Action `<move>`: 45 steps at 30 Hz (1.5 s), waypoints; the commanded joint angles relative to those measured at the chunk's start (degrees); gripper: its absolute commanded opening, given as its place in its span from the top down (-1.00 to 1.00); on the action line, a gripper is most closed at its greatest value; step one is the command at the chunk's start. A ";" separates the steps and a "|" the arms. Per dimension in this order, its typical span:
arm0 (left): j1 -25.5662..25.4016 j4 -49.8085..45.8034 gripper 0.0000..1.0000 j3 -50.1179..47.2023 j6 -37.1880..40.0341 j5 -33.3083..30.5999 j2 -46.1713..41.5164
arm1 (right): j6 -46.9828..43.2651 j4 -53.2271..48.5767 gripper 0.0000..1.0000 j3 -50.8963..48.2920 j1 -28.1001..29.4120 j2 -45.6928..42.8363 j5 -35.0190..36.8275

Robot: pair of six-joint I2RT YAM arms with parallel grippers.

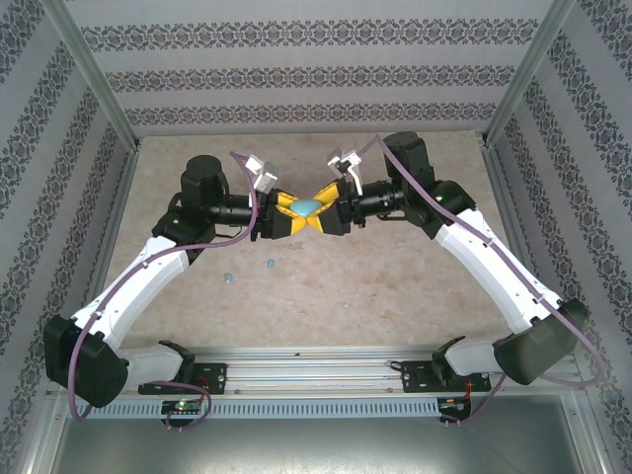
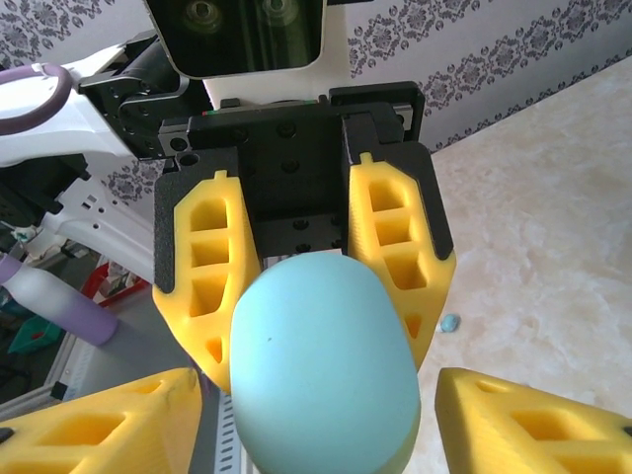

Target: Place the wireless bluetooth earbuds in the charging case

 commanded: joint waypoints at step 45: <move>0.83 -0.35 0.60 0.60 2.73 -2.20 -4.49 | 30.72 17.86 -0.02 -2.73 -1.05 6.56 1.09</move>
